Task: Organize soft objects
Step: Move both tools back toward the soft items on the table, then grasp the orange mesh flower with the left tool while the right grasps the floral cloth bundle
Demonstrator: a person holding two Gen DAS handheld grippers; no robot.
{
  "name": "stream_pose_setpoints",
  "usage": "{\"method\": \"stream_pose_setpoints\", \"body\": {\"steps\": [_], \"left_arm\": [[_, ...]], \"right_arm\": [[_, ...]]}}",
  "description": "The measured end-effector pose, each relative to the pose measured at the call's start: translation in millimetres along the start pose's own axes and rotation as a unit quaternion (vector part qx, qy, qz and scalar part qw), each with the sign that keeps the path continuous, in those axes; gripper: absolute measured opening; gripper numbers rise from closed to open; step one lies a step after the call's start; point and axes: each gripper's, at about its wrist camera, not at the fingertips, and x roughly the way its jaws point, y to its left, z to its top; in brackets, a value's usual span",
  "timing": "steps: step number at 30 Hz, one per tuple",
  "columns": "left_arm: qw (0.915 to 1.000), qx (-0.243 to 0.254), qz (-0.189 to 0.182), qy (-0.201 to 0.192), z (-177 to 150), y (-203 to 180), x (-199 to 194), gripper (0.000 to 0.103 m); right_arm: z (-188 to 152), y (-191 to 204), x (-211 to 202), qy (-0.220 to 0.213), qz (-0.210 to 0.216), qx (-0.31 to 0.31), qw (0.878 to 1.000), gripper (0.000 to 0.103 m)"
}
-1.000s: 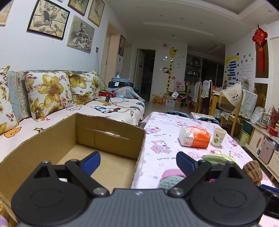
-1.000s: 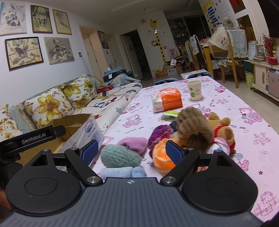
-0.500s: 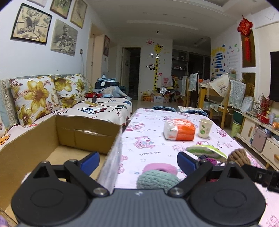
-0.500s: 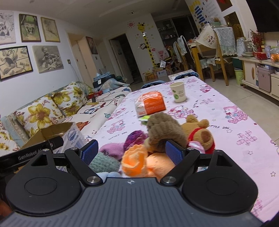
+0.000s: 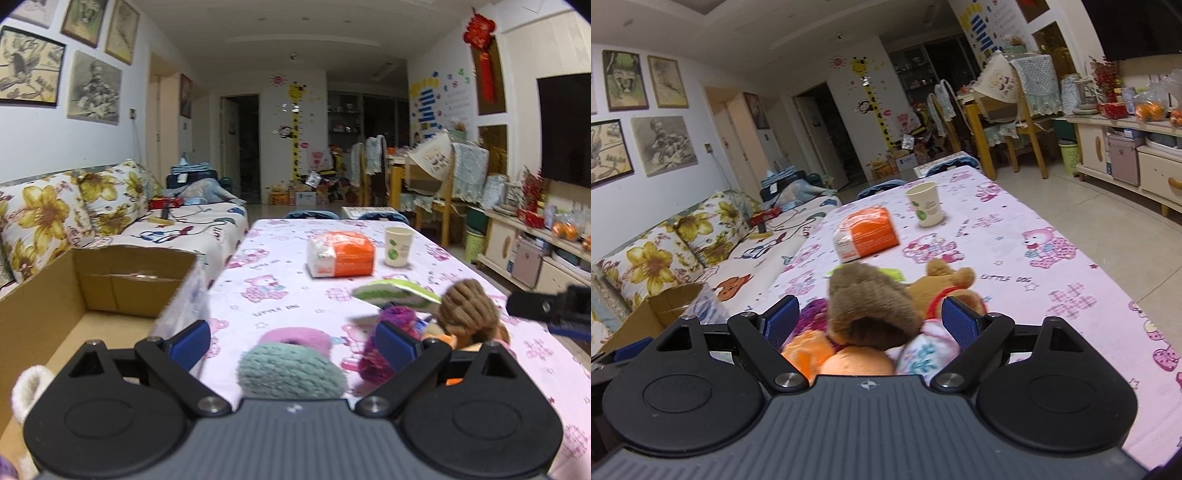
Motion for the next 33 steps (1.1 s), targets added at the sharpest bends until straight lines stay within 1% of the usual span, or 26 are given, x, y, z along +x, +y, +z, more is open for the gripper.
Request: {"method": "stream_pose_setpoints", "body": {"steps": [5, 9, 12, 16, 20, 25, 30, 33], "left_arm": [[0.9987, 0.016, -0.046, 0.013, -5, -14, 1, 0.096], [0.9953, 0.035, -0.088, 0.022, -11, -30, 0, 0.096], [0.9918, 0.052, -0.114, 0.027, -15, -44, -1, 0.096], [0.9866, 0.078, -0.138, 0.041, -22, -64, 3, 0.096], [0.9838, 0.087, -0.145, 0.059, -28, -77, 12, 0.096], [0.9834, 0.085, -0.144, 0.070, -33, -85, 25, 0.095], [0.9844, 0.072, -0.138, 0.082, -35, -86, 35, 0.091], [0.9843, 0.066, -0.141, 0.083, -34, -88, 39, 0.091]], "right_arm": [[0, -5, 3, -0.003, -0.017, 0.013, 1.000, 0.103], [2, -14, 10, 0.004, -0.027, 0.028, 0.999, 0.103], [0, -18, 16, 0.017, -0.030, 0.039, 0.999, 0.103], [-4, -24, 25, 0.052, -0.028, 0.057, 0.997, 0.103], [-10, -25, 29, 0.088, -0.010, 0.077, 0.993, 0.103], [-17, -21, 37, 0.127, 0.019, 0.086, 0.988, 0.103], [-21, -16, 44, 0.150, 0.033, 0.076, 0.985, 0.103], [-21, -21, 47, 0.160, 0.034, 0.083, 0.983, 0.103]]}}
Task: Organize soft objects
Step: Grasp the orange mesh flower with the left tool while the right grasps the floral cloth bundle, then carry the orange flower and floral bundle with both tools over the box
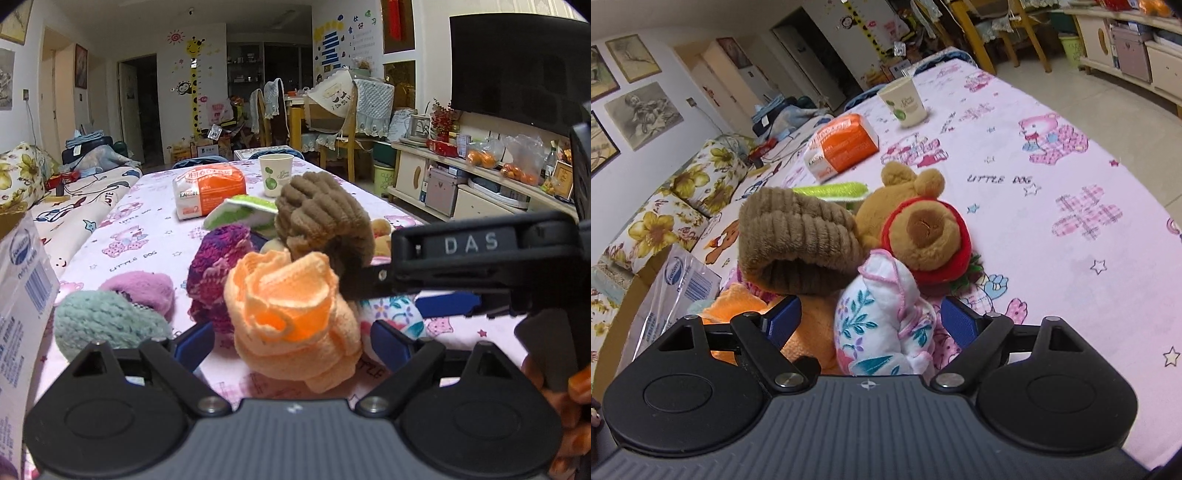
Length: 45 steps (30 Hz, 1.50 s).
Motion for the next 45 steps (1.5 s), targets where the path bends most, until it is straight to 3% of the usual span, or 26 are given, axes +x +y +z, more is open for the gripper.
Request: {"method": "stream_pose_setpoints", "body": {"steps": [3, 7, 18, 22, 25, 34, 45], "left_arm": [[1.0000, -0.001, -0.003, 0.002, 2, -2, 6, 0.087], [0.9998, -0.014, -0.009, 0.008, 4, 0, 13, 0.081], [0.9992, -0.033, -0.017, 0.014, 7, 8, 16, 0.067], [0.9991, -0.033, -0.020, 0.015, 8, 12, 11, 0.066], [0.9990, -0.036, -0.021, 0.015, 8, 15, 5, 0.066], [0.9979, -0.048, -0.042, -0.003, 12, 30, -13, 0.066], [0.9957, -0.071, -0.051, -0.030, 15, 49, -36, 0.066]], "right_arm": [[-1, -4, -1, 0.002, 0.003, 0.007, 1.000, 0.100], [-1, -5, -5, 0.000, 0.000, 0.002, 1.000, 0.089], [-3, -8, 1, 0.010, -0.001, 0.013, 1.000, 0.085], [-5, -7, 0, 0.016, 0.005, 0.012, 1.000, 0.084], [-6, -3, 0, 0.021, 0.007, 0.005, 1.000, 0.077], [-9, 10, -5, 0.012, -0.020, -0.025, 0.999, 0.075], [-9, 17, -12, 0.010, -0.006, -0.005, 1.000, 0.075]]}}
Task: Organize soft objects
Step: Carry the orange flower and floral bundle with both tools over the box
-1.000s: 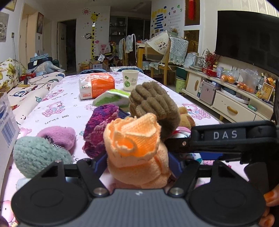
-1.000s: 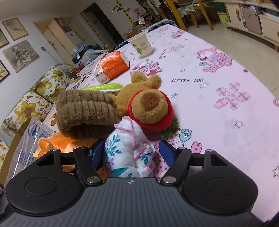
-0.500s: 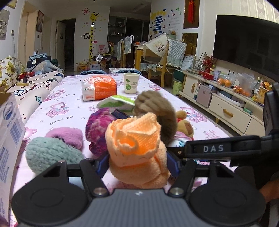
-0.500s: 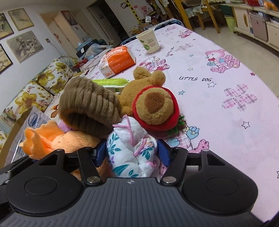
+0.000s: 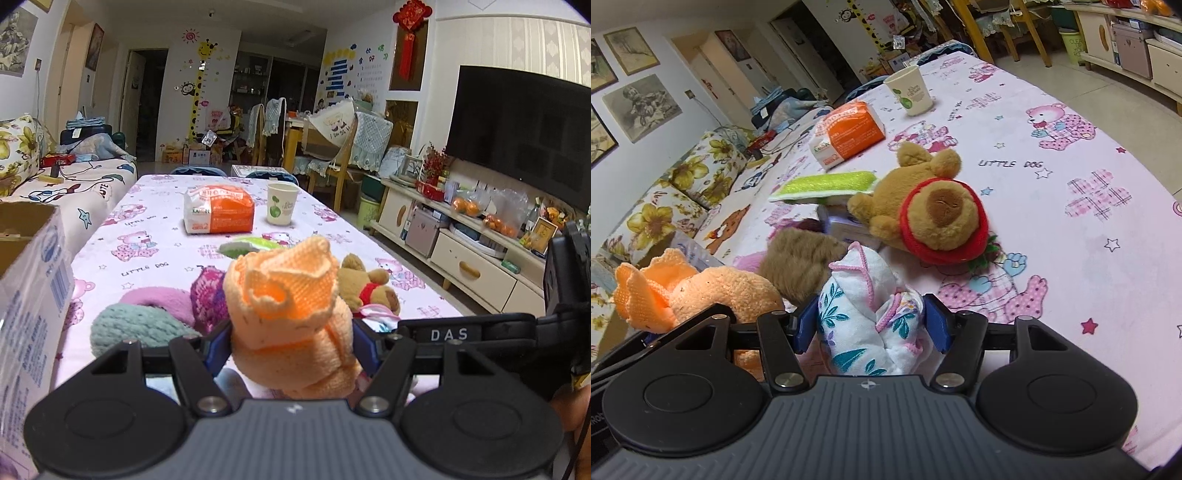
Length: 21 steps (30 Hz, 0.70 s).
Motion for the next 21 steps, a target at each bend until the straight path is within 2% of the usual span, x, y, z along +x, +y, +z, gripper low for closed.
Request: {"method": "stream_pose_setpoints", "body": {"steps": [12, 21], "left_arm": [[0.9992, -0.022, 0.001, -0.034, 5, 17, -25, 0.066], [0.9964, -0.051, 0.021, -0.064, 10, 37, -42, 0.066]], "right_arm": [[4, 15, -5, -0.022, 0.013, -0.004, 1.000, 0.075], [8, 28, 1, -0.031, 0.043, -0.003, 0.999, 0.075]]}}
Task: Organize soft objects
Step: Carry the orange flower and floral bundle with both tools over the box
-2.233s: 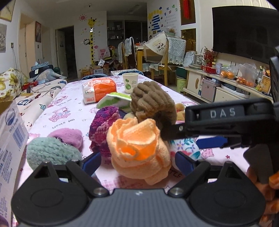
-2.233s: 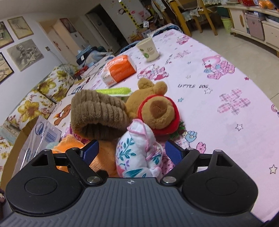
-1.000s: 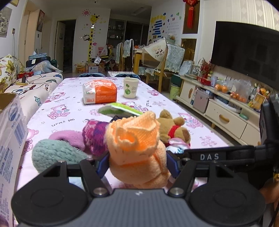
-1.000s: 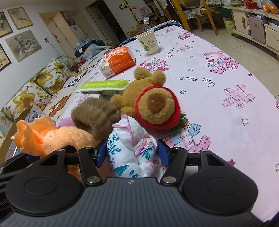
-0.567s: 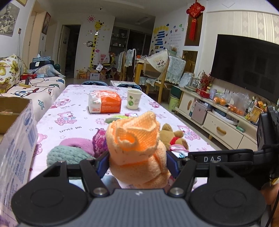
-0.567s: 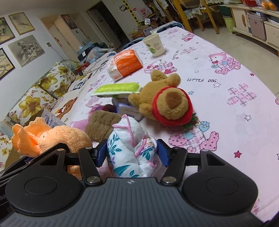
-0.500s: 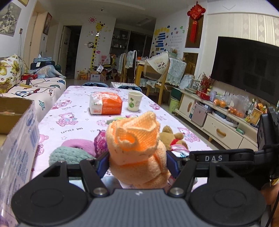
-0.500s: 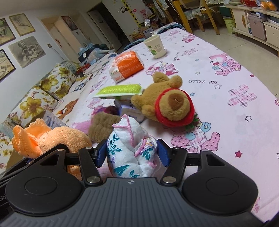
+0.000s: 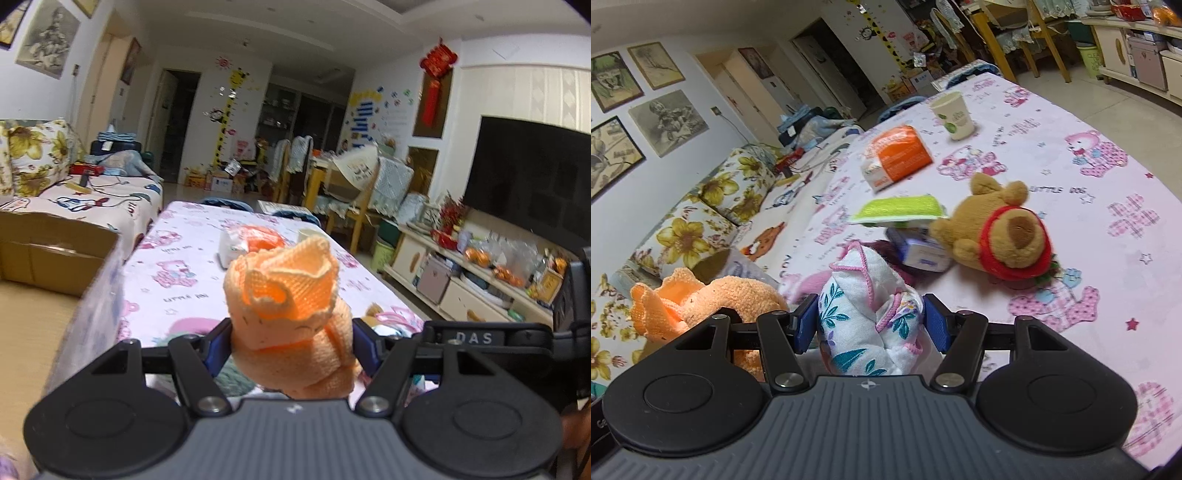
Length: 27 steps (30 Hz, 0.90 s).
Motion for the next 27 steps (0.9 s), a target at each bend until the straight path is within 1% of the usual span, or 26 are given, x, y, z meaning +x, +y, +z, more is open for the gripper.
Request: {"method": "stream_pose_setpoints", "body": {"steps": [7, 13, 17, 20, 25, 27], "left_arm": [[0.9983, -0.034, 0.036, -0.031, 7, 23, -16, 0.067], [0.9915, -0.075, 0.082, -0.068, 15, 43, -30, 0.067], [0.9833, -0.098, 0.123, -0.092, 17, 61, -42, 0.067], [0.9761, -0.108, 0.160, -0.101, 18, 73, -47, 0.067], [0.9648, -0.131, 0.202, -0.107, 18, 92, -56, 0.067], [0.9596, -0.149, 0.214, -0.106, 18, 103, -58, 0.067]], "right_arm": [[1, 9, 11, 0.011, 0.048, 0.021, 0.999, 0.075], [2, 30, 19, 0.013, 0.093, 0.021, 0.995, 0.075], [3, 50, 29, 0.014, 0.128, 0.008, 0.992, 0.075], [3, 66, 39, 0.018, 0.162, 0.001, 0.987, 0.075], [-4, 96, 59, 0.028, 0.191, -0.020, 0.981, 0.075], [-7, 103, 67, 0.034, 0.201, -0.023, 0.979, 0.075]]}}
